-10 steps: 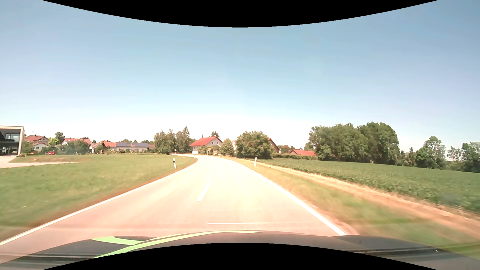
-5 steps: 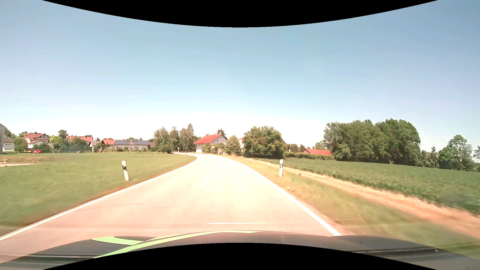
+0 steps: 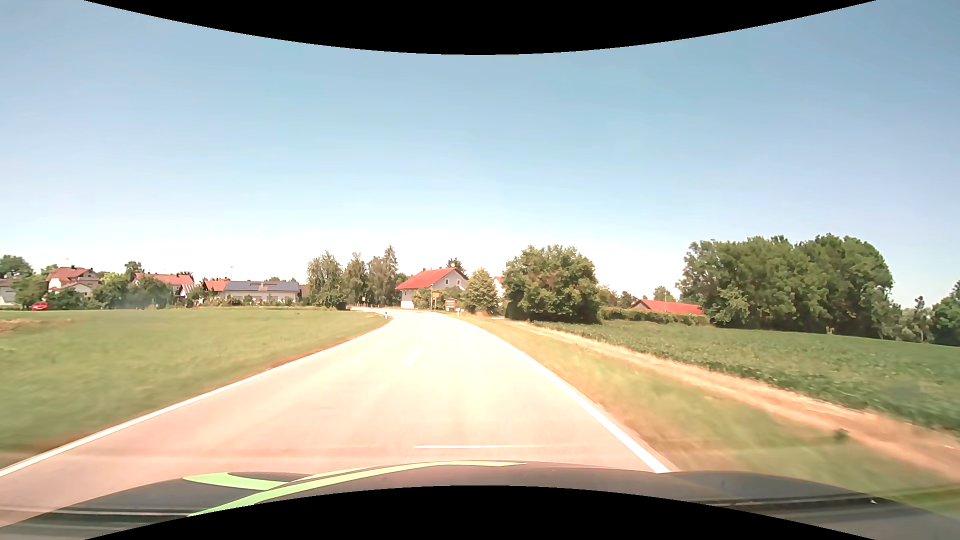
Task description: Follow the waypoints while adhering to traffic rules and regulations
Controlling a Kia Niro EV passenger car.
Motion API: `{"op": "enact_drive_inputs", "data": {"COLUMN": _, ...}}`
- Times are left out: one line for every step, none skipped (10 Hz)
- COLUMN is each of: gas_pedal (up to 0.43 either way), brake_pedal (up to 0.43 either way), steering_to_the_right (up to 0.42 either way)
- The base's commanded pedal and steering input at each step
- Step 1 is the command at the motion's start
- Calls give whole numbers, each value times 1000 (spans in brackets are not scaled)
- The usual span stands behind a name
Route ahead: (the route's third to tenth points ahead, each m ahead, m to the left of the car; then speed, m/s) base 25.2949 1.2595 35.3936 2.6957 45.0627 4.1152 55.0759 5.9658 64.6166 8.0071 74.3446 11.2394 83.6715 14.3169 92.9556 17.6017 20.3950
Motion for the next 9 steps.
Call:
{"op": "enact_drive_inputs", "data": {"gas_pedal": 0, "brake_pedal": 0, "steering_to_the_right": -20}}
{"op": "enact_drive_inputs", "data": {"gas_pedal": 0, "brake_pedal": 0, "steering_to_the_right": -20}}
{"op": "enact_drive_inputs", "data": {"gas_pedal": 0, "brake_pedal": 0, "steering_to_the_right": -20}}
{"op": "enact_drive_inputs", "data": {"gas_pedal": 0, "brake_pedal": 61, "steering_to_the_right": -20}}
{"op": "enact_drive_inputs", "data": {"gas_pedal": 0, "brake_pedal": 159, "steering_to_the_right": -22}}
{"op": "enact_drive_inputs", "data": {"gas_pedal": 0, "brake_pedal": 201, "steering_to_the_right": -23}}
{"op": "enact_drive_inputs", "data": {"gas_pedal": 0, "brake_pedal": 220, "steering_to_the_right": -22}}
{"op": "enact_drive_inputs", "data": {"gas_pedal": 0, "brake_pedal": 232, "steering_to_the_right": -23}}
{"op": "enact_drive_inputs", "data": {"gas_pedal": 0, "brake_pedal": 250, "steering_to_the_right": -22}}
